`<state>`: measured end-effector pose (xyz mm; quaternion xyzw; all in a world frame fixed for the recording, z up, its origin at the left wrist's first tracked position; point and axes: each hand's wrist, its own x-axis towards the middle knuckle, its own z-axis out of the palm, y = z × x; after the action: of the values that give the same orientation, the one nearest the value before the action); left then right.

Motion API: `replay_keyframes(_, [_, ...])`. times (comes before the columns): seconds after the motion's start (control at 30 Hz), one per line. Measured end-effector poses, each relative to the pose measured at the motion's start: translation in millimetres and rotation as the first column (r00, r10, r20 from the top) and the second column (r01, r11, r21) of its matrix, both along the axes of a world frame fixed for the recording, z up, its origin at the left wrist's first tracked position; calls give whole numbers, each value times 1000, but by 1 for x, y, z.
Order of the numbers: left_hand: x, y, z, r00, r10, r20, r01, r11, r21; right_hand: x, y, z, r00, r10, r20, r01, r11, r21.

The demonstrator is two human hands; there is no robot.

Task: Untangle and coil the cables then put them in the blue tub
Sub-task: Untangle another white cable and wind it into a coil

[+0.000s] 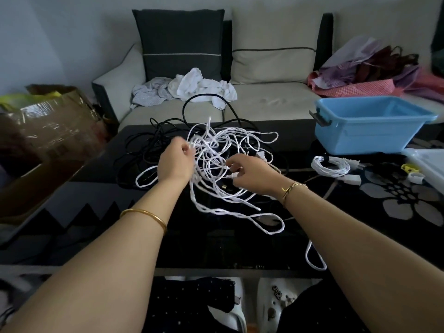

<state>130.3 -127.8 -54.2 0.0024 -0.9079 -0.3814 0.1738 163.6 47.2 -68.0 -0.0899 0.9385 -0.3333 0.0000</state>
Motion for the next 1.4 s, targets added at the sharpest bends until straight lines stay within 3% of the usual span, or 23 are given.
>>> replay_keyframes(0.13, [15, 17, 39, 960, -195, -201, 259, 889, 377, 3, -11, 19, 996, 88, 22, -67, 879, -472])
replay_keyframes(0.23, [32, 34, 69, 877, -348, -332, 478, 702, 528, 12, -8, 42, 982, -32, -185, -66, 864, -499])
replay_keyframes(0.33, [41, 49, 85, 764, -487, -424, 642, 506, 575, 24, 4, 66, 938, -142, -318, -85, 792, -605])
replay_keyframes(0.43, [43, 64, 91, 688, -580, -437, 711, 419, 564, 32, 15, 83, 879, -219, -424, -156, 707, -689])
replay_keyframes(0.5, [41, 70, 87, 751, -556, -356, 647, 513, 565, 34, 23, 89, 882, -286, -374, -150, 582, -799])
replay_keyframes(0.6, [34, 72, 68, 838, -540, -78, 524, 756, 392, 40, 38, 100, 943, -255, -216, -160, 224, -961])
replay_keyframes(0.67, [37, 74, 50, 801, -587, 118, 550, 800, 240, 44, 48, 109, 976, -168, -142, -144, -4, -990])
replay_keyframes(0.73, [40, 79, 37, 764, -606, 223, 571, 795, 202, 48, 54, 114, 987, -84, -139, -147, -101, -984])
replay_keyframes(0.83, [38, 90, 28, 752, -606, 259, 567, 796, 214, 55, 60, 117, 979, 0, -203, -201, -128, -971])
replay_keyframes(1.0, [40, 102, 31, 848, -500, 174, 496, 866, 72, 67, 67, 129, 960, 37, -277, -270, -126, -954])
replay_keyframes(1.07, [43, 102, 37, 860, -489, 149, 451, 863, 228, 71, 71, 132, 959, 12, -284, -281, -110, -953])
replay_keyframes(1.17, [43, 102, 58, 887, -456, 70, 337, 744, 577, 74, 76, 134, 960, -83, -269, -274, -61, -960])
replay_keyframes(1.23, [39, 102, 63, 889, -455, 46, 320, 690, 649, 75, 79, 136, 954, -116, -277, -285, -58, -957])
replay_keyframes(1.33, [38, 104, 47, 832, -522, 186, 414, 809, 417, 77, 81, 143, 938, -100, -331, -338, -57, -939])
replay_keyframes(1.4, [37, 106, 31, 795, -535, 286, 462, 840, 286, 79, 79, 148, 925, -57, -375, -377, -36, -925])
